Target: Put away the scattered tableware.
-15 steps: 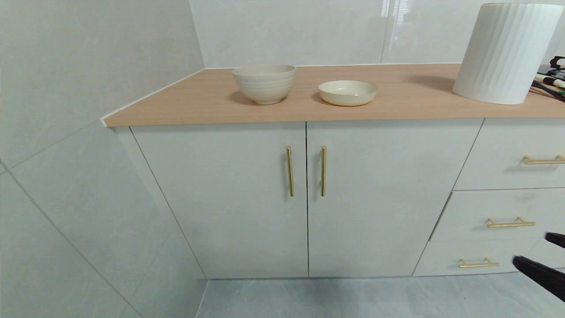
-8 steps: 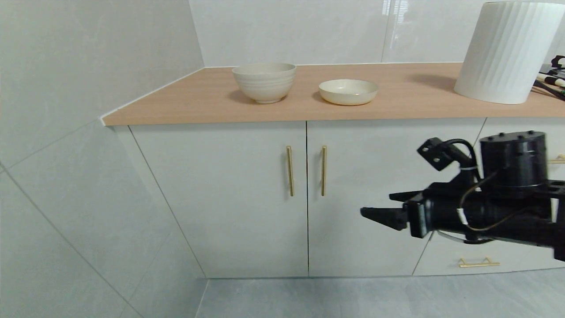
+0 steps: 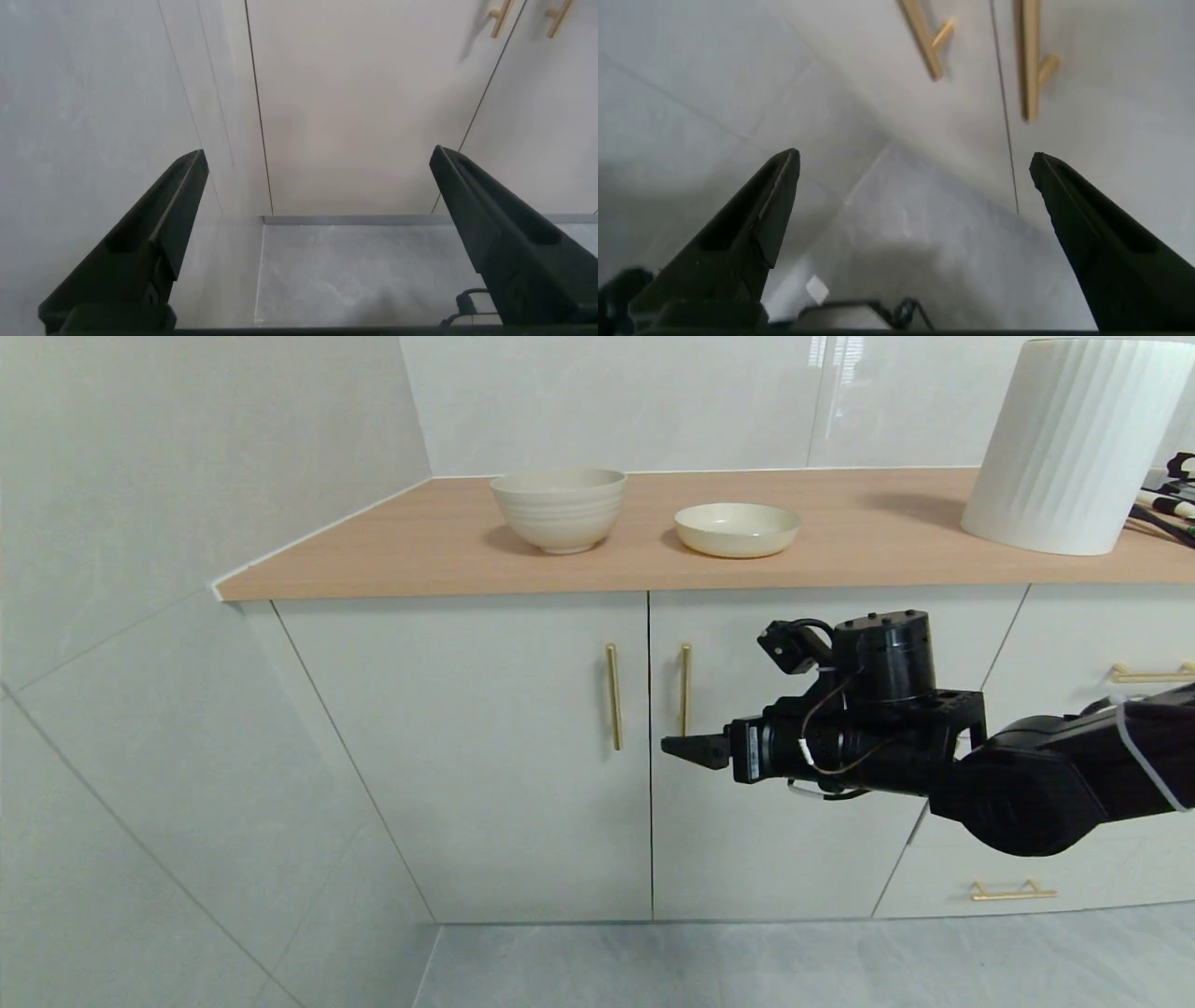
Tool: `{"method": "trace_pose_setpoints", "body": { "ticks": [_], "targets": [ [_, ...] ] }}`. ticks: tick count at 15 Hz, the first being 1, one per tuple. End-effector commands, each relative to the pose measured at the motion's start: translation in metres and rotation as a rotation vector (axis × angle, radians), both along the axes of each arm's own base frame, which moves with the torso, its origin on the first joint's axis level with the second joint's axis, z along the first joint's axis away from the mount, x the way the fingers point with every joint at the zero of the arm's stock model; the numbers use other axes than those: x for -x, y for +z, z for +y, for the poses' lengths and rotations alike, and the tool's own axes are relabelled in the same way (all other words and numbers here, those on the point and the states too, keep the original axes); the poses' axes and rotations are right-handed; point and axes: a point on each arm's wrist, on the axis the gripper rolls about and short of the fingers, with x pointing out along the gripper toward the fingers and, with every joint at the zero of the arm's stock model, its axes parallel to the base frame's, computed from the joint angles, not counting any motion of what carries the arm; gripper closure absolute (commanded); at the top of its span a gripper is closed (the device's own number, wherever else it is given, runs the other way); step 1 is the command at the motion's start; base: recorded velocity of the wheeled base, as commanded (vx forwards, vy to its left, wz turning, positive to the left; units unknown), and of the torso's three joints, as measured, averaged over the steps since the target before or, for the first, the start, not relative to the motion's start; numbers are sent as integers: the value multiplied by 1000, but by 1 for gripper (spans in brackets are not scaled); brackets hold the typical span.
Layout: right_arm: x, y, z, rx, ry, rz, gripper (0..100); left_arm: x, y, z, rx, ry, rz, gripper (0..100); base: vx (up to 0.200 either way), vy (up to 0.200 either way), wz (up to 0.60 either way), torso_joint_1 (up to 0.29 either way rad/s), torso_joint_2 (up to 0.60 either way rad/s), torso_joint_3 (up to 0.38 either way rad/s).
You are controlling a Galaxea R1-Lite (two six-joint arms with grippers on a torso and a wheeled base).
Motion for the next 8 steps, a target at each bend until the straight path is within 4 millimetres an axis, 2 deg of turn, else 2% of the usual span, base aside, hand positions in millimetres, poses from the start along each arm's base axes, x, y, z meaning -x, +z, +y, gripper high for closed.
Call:
{"method": "trace_pose_setpoints", "body": {
  "ticks": [1,3,5,8],
  "targets": [
    [-14,0,3,-30,-21,-17,0,0,0,0,0,0,0,0,0,0,0,0,0,0],
    [-21,-5,7,-54,-28,0,0,0,0,0,0,0,-2,0,0,0,0,0,0,0],
    [-35,-13,16,-73,-47,-40,0,0,0,0,0,0,0,0,0,0,0,0,0,0],
    [-44,-19,21,-101,-56,-88,0,0,0,0,0,0,0,0,0,0,0,0,0,0]
  ]
}}
